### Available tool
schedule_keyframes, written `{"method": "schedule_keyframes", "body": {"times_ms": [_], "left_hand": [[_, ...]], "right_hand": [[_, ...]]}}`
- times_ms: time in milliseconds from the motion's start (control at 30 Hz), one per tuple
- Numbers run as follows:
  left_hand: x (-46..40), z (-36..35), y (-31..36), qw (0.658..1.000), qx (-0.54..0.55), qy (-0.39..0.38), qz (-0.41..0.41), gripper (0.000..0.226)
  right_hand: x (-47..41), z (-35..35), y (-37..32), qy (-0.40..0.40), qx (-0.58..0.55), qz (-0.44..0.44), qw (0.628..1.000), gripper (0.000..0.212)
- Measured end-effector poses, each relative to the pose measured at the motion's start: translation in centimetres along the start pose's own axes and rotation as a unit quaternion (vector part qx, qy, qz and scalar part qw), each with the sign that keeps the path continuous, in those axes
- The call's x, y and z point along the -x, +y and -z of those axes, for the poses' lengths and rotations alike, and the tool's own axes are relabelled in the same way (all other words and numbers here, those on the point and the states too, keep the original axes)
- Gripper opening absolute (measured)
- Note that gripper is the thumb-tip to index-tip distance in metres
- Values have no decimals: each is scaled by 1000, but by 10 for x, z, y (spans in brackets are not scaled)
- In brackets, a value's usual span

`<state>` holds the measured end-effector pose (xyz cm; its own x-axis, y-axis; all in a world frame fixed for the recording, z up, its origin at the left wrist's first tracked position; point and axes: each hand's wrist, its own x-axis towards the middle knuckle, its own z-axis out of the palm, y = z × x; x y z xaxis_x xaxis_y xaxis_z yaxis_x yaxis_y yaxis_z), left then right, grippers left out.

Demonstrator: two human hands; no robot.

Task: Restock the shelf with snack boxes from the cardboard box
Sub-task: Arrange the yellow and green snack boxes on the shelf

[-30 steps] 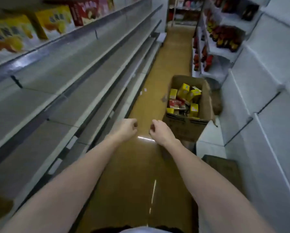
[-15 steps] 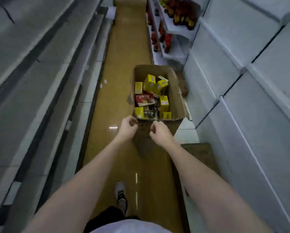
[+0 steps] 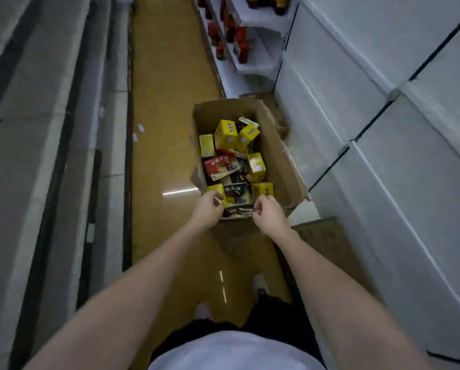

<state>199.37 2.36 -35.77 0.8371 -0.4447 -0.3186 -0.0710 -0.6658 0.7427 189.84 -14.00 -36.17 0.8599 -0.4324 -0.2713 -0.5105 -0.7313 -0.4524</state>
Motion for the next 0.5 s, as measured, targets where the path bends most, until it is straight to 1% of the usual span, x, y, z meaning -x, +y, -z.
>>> {"method": "schedule_keyframes", "body": {"times_ms": [100,200,333,500], "left_hand": [[-30,-3,1,1000,-14,-3,20,18],[-60,-12,3,999,-25,-13,42,20],[-107,-32,7,994,-68,-31,82,20],[-158,-60,16,985,-93,-58,131,22]], "right_hand": [[-32,-3,10,-4,-14,-13,1000,9],[-67,-5,21,-32,-9,-18,999,10],[-120,-16,41,-86,8,-6,996,16],[-184,-26,63,-155,17,-2,988,28]]}}
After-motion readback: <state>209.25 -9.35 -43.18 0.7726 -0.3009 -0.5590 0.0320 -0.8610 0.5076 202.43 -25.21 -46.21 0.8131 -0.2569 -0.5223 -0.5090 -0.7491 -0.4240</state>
